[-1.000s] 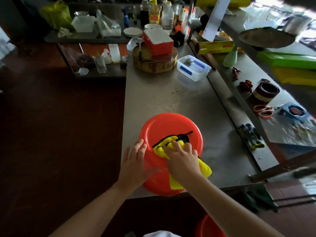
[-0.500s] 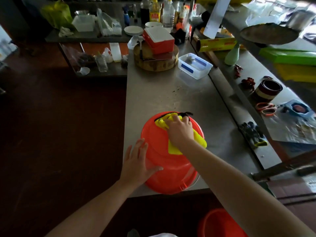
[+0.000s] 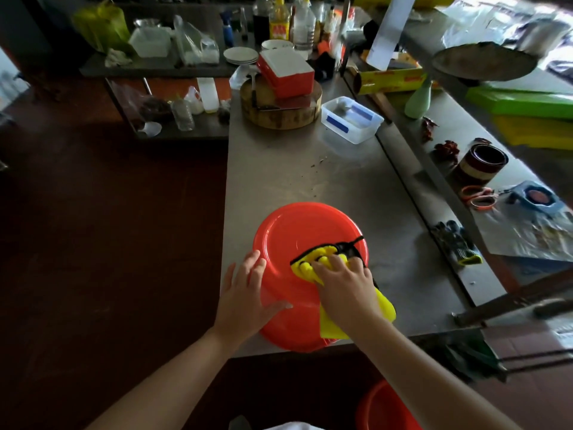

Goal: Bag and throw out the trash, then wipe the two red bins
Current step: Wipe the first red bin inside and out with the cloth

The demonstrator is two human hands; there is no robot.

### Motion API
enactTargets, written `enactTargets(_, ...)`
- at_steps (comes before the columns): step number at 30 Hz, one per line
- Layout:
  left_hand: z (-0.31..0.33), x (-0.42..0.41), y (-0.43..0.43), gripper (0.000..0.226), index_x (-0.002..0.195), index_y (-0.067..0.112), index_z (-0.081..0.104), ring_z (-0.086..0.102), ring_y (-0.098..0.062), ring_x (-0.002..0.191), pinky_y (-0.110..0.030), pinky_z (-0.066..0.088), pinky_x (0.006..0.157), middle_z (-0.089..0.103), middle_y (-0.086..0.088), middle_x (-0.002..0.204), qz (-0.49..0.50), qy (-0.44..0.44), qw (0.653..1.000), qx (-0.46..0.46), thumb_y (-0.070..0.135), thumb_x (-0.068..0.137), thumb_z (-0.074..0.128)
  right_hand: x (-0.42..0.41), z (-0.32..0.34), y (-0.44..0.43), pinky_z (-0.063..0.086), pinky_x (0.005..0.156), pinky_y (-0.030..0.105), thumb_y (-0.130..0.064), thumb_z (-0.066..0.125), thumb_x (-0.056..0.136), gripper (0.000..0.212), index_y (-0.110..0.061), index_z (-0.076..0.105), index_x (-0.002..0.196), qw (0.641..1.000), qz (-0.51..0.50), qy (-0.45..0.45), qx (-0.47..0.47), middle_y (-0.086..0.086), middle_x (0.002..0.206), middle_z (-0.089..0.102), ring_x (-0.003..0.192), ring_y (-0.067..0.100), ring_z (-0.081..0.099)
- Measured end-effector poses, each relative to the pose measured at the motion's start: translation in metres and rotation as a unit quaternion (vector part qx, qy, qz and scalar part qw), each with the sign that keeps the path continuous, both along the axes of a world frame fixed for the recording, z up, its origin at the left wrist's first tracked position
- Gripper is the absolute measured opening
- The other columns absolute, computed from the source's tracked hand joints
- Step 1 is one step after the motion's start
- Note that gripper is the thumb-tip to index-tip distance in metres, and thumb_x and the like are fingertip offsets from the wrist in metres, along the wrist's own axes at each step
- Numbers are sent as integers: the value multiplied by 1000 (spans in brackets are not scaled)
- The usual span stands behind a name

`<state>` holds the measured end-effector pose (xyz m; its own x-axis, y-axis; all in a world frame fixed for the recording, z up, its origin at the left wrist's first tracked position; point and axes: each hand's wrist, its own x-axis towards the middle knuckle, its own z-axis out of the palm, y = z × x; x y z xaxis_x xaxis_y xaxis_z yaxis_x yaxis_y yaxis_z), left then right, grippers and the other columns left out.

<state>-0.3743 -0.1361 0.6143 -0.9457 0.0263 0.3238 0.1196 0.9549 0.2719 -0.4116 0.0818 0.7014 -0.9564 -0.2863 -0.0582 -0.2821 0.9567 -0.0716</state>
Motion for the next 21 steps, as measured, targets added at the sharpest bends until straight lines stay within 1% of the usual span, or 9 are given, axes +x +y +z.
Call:
enactTargets(3, -1, 0, -1, 108, 143, 5, 41, 37, -28, 144, -57, 34, 114, 38, -14, 155, 2, -6, 1000, 3, 88, 75, 54, 7, -3, 2, 42, 93, 43, -32, 53, 95, 46, -45, 51, 139, 1000, -1, 5, 0, -6, 137, 52, 114, 33, 47)
enactTargets(7, 2, -2, -2, 108, 144, 6, 40, 39, -27, 143, -56, 33, 115, 35, -12, 156, 4, -17, 1000, 10, 89, 76, 51, -9, -4, -6, 43, 93, 44, -30, 54, 95, 43, -42, 53, 136, 1000, 2, 21, 1, -3, 134, 52, 113, 34, 47)
enactTargets(10, 3, -2, -1, 108, 146, 9, 38, 35, -25, 145, -55, 31, 117, 33, -9, 157, 5, -35, 999, 27, 91, 76, 49, -42, -3, -18, 42, 95, 47, -27, 50, 97, 41, -39, 54, 136, 1000, -10, 29, -4, -1, 138, 49, 117, 37, 44)
enactTargets(13, 4, -2, -2, 109, 148, 10, 37, 29, -22, 149, -55, 28, 119, 31, -8, 159, 3, -47, 998, 30, 91, 76, 48, -86, 3, -27, 40, 97, 47, -25, 48, 98, 38, -36, 56, 134, 999, -31, 36, 4, 2, 137, 49, 117, 38, 44)
enactTargets(16, 6, -1, -2, 108, 147, 9, 39, 32, -24, 148, -57, 30, 117, 33, -10, 159, -5, -40, 999, 36, 89, 76, 51, -115, 7, -28, 40, 98, 45, -22, 48, 98, 38, -35, 56, 134, 998, -56, 27, 5, 2, 137, 49, 119, 37, 43)
enactTargets(18, 7, -1, -1, 107, 146, 9, 39, 34, -26, 147, -59, 32, 116, 33, -11, 158, -5, -33, 999, 38, 89, 76, 49, -117, 5, -28, 39, 99, 44, -21, 48, 98, 39, -34, 56, 134, 998, -57, 25, 7, 3, 136, 49, 119, 38, 43)
enactTargets(21, 8, 1, 0, 108, 147, 10, 38, 34, -26, 147, -58, 30, 117, 32, -10, 158, -1, -40, 999, 31, 91, 76, 47, -94, 1, -21, 38, 100, 43, -22, 47, 98, 40, -34, 55, 136, 999, -43, 30, -7, 2, 135, 52, 118, 37, 43)
